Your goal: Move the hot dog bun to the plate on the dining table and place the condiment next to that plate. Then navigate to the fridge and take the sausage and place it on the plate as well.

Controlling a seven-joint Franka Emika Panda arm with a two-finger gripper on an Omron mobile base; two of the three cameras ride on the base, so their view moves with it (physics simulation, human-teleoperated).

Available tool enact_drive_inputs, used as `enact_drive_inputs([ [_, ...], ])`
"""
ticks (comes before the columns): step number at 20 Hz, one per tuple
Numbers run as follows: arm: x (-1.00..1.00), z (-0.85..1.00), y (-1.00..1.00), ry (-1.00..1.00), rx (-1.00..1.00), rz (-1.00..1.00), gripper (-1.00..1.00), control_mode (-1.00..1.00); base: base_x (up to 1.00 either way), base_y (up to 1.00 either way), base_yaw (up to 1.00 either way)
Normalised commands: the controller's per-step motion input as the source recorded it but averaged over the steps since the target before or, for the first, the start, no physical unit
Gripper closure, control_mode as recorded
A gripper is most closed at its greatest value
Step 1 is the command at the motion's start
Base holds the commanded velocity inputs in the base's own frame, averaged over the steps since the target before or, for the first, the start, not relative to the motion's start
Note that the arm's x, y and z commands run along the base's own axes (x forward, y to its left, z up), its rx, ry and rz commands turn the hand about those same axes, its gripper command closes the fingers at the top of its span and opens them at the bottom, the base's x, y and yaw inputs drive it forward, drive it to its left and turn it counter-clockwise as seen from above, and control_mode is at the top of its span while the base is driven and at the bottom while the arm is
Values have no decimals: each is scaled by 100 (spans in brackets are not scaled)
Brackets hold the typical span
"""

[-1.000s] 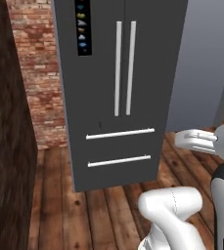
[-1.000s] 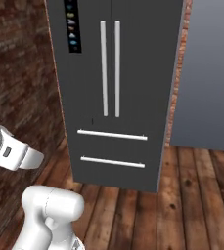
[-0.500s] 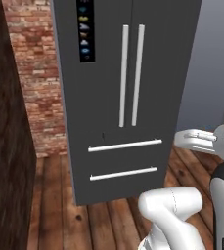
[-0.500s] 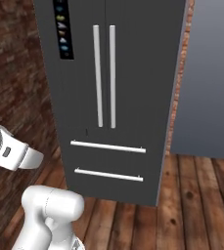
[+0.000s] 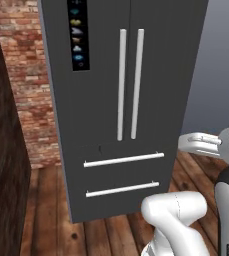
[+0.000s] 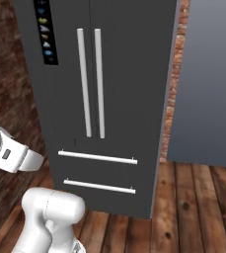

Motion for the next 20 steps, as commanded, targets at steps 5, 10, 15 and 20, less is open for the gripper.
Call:
enact_drive_inputs([
  [5, 0, 0, 0, 0, 0, 0, -100, 100, 27, -12, 0],
  [10, 0, 0, 0, 0, 0, 0, -100, 100, 5, 0, 0],
  [15, 0, 0, 0, 0, 0, 0, -100, 100, 43, 0, 0],
  [20, 0, 0, 0, 0, 0, 0, -100, 100, 44, 0, 0],
])
